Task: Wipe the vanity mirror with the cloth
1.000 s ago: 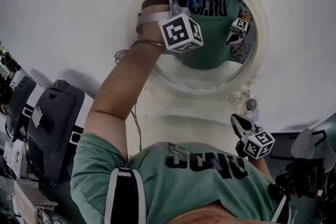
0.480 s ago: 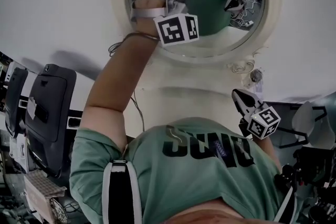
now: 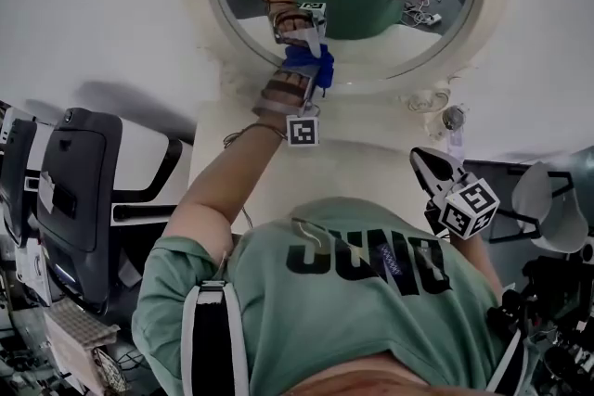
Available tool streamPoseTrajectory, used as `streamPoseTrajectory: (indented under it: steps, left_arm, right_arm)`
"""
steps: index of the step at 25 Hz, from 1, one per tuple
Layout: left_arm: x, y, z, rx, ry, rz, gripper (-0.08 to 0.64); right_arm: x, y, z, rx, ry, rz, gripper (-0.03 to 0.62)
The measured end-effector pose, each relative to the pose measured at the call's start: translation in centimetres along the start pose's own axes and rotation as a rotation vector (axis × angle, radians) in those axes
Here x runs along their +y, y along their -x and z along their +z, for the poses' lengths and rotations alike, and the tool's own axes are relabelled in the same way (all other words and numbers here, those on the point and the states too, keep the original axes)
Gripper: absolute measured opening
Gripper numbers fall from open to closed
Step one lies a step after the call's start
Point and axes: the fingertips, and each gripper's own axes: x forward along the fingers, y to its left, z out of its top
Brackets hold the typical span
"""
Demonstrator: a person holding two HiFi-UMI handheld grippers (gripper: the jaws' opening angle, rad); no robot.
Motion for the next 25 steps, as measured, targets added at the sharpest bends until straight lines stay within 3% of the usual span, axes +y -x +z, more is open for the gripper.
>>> streamPoseTrajectory:
  steps: [3,6,9,11,13,15,17,19,22,25]
  left_arm:
    - [-3.2,-0.6,0.0,0.013,0.025,-0.075,0.077]
    - [-5.0,-0.6,0.3,0.013,0.107,-0.148,0.072]
    - [-4.5,-0.6,0.4,0.010,0.137,-0.160,0.072]
    - [-5.0,-0.4,0.7,0.024,0.171,-0.224,0.072]
    - [-5.2,0.0,0.8,0.047,0.240,-0.318,0.075]
    - [-2.8,0.6,0.9,0.047,0.325,-0.333,0.078]
    - [3.1,1.4,1.0,0.007,0.379,-0.233,0.080]
    - [12.1,2.6,0.9,-0.051,0.415,-0.071,0.080]
    - [26.5,5.1,0.4,-0.120,0.438,0.180,0.080]
    - [37.2,7.1,0.1,-0.142,0.445,0.348,0.080]
  right_arm:
    - [-0.1,-0.1,-0.1,0.002,-0.003,-0.004,0.008]
    - [0.0,-0.2,-0.2,0.004,0.007,0.000,0.008]
    - [-0.2,0.0,0.1,-0.010,0.000,-0.007,0.008]
    - [-0.1,0.2,0.3,-0.018,0.001,-0.006,0.008]
    - [0.2,0.3,0.5,-0.023,0.012,0.000,0.008]
    - [0.2,0.4,0.6,-0.034,0.015,0.001,0.008]
    - [-0.1,0.6,0.6,-0.045,0.010,-0.002,0.008]
    - [-0.4,0.6,0.7,-0.053,0.005,-0.004,0.008]
    - [-0.6,0.5,0.7,-0.071,-0.002,-0.003,0.008]
    - [-0.3,0.5,1.0,-0.095,-0.004,0.005,0.008]
